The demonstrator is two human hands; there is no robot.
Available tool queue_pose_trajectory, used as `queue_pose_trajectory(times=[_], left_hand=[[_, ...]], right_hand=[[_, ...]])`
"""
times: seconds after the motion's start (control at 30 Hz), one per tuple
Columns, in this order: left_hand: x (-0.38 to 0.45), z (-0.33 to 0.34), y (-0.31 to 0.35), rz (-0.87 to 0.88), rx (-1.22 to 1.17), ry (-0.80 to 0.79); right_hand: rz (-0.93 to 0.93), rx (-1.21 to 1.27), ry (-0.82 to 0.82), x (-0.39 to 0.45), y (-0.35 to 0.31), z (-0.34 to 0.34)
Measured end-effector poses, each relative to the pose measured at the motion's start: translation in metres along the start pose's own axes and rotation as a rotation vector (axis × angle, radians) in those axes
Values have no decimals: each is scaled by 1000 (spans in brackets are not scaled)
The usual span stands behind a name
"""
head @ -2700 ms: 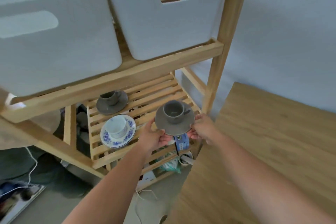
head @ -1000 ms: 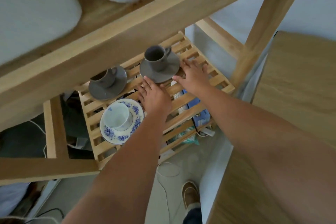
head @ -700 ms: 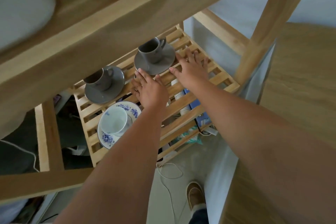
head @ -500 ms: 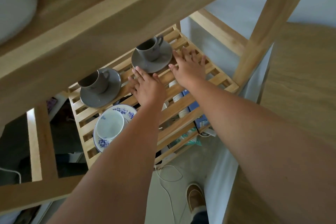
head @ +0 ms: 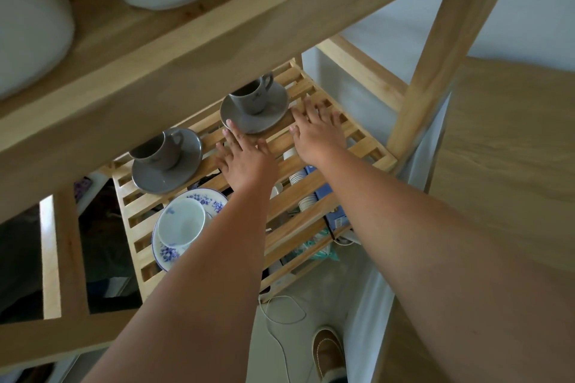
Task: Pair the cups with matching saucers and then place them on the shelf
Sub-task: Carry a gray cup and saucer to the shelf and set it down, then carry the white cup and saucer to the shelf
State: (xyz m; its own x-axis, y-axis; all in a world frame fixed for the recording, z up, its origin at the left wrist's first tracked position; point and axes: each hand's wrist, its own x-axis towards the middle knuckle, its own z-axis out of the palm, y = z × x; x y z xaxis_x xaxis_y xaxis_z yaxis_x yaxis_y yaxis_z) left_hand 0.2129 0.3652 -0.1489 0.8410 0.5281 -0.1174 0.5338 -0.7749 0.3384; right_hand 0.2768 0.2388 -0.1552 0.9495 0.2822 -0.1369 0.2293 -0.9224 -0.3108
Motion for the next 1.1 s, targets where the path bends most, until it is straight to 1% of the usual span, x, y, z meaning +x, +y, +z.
queue_pose_trajectory(times=[0.1, 0.2, 0.4, 0.47, 0.53, 0.57, 0.63, 0.7, 0.77, 0.8, 0.83, 0.9, 0.97, 1.03, 1.1], left_hand=[[-7, 4, -5, 9, 77, -33], [-22, 11, -12, 54, 137, -102], [-71, 14, -24, 149, 132, -237], [-95, 13, -29, 206, 156, -297], [-116, 5, -39, 280, 202, -329], [-123, -1, -45, 292, 222, -349], [-137, -17, -49, 303, 227, -404], [-158, -27, -46, 307, 134, -430], [-184, -36, -38, 202, -96, -408], [-197, -41, -33, 168, -211, -359], [-210, -45, -25, 172, -303, -307], [-239, -52, 3, 231, -408, -252], [-266, -54, 37, 356, -466, -235], [-298, -50, 72, 514, -502, -258], [-329, -37, 94, 622, -546, -349]], right_hand=[[-2, -10, -31, -10, 5, 5], [-7, -32, -77, -28, 9, 10], [-21, -7, -223, -83, 12, 16], [-27, 67, -331, -100, 11, 5], [4, 249, -428, -117, 10, -16], [41, 365, -435, -126, 12, -26], [84, 564, -390, -156, 16, -51], [72, 663, -343, -194, 26, -72], [120, 804, -313, -236, 40, -87], [167, 894, -307, -255, 49, -92], [216, 986, -299, -274, 58, -96], [325, 1161, -241, -308, 78, -104], [448, 1301, -153, -339, 103, -109], [542, 1385, -87, -370, 128, -115], [607, 1457, -45, -403, 146, -116]])
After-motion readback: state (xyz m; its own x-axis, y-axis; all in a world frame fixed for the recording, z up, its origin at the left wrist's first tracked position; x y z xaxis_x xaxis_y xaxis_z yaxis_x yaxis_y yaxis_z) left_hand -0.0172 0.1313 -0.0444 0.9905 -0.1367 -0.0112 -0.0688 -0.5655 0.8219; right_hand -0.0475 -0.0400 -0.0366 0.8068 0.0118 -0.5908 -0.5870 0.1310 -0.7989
